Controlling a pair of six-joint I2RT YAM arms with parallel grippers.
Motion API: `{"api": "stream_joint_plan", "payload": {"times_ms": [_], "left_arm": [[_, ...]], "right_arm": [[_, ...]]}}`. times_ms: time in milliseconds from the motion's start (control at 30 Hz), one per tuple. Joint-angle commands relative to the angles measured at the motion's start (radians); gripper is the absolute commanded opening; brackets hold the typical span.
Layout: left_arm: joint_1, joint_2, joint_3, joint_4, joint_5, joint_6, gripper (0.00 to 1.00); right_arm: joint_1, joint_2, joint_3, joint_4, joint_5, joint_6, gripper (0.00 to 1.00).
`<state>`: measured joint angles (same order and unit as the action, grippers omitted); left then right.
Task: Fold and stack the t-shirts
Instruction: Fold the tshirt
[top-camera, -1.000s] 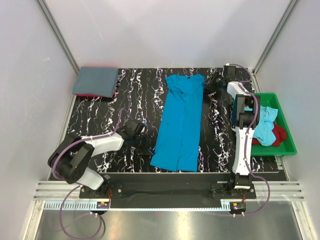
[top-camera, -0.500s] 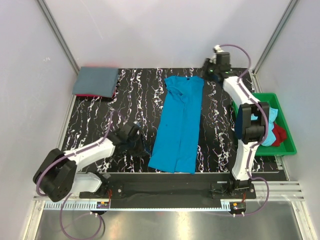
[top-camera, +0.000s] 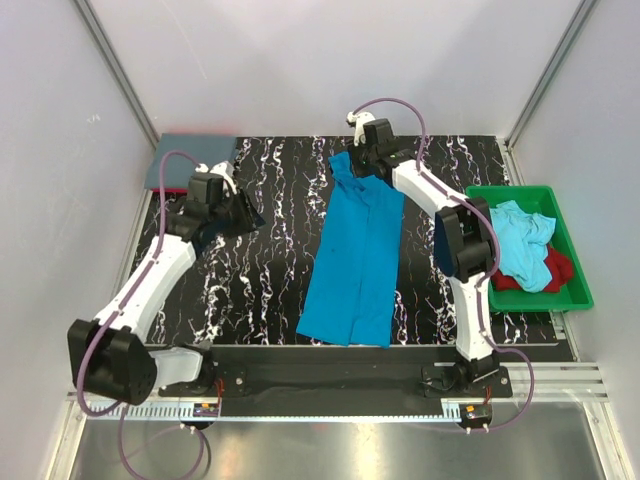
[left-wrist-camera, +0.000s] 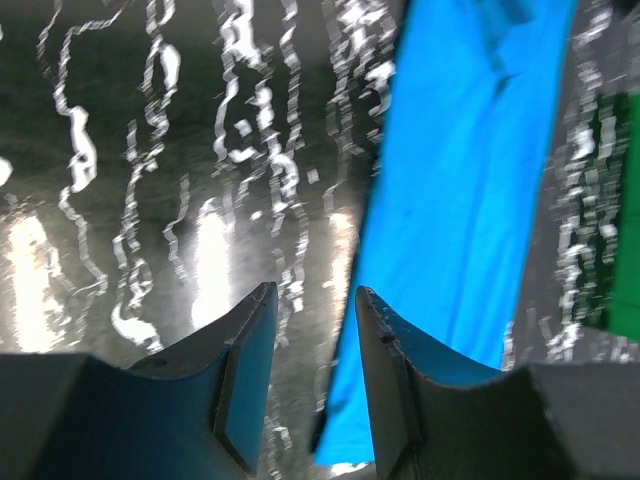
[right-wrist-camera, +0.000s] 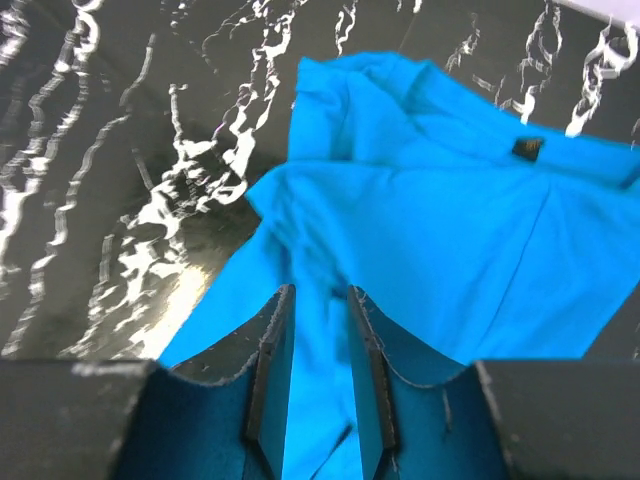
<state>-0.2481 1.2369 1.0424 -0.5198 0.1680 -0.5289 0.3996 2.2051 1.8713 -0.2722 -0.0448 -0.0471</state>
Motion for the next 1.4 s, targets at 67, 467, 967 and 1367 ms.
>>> {"api": "stream_joint_plan", "payload": {"times_ms": [67,467,967,1367], "left_arm": [[0.035,0.071,0.010,-0.019,0.068,0.096,0.42],[0.041,0.107,-0.019,0.017,0.128,0.106,0.41],[0.064,0.127,-0.022,0.027,0.172,0.096,0.41],[0.078,0.136,-0.027,0.035,0.211,0.086,0.40]], "right_arm": [[0.048,0.123,0.168,0.019,0.071,-0.166,0.34],[0.094,0.275,0.331,0.019,0.080,-0.221,0.36],[0.119,0.377,0.420,-0.001,0.197,-0.240,0.29],[0.133,0.300,0.463,-0.005,0.241,-0.198,0.00]]}}
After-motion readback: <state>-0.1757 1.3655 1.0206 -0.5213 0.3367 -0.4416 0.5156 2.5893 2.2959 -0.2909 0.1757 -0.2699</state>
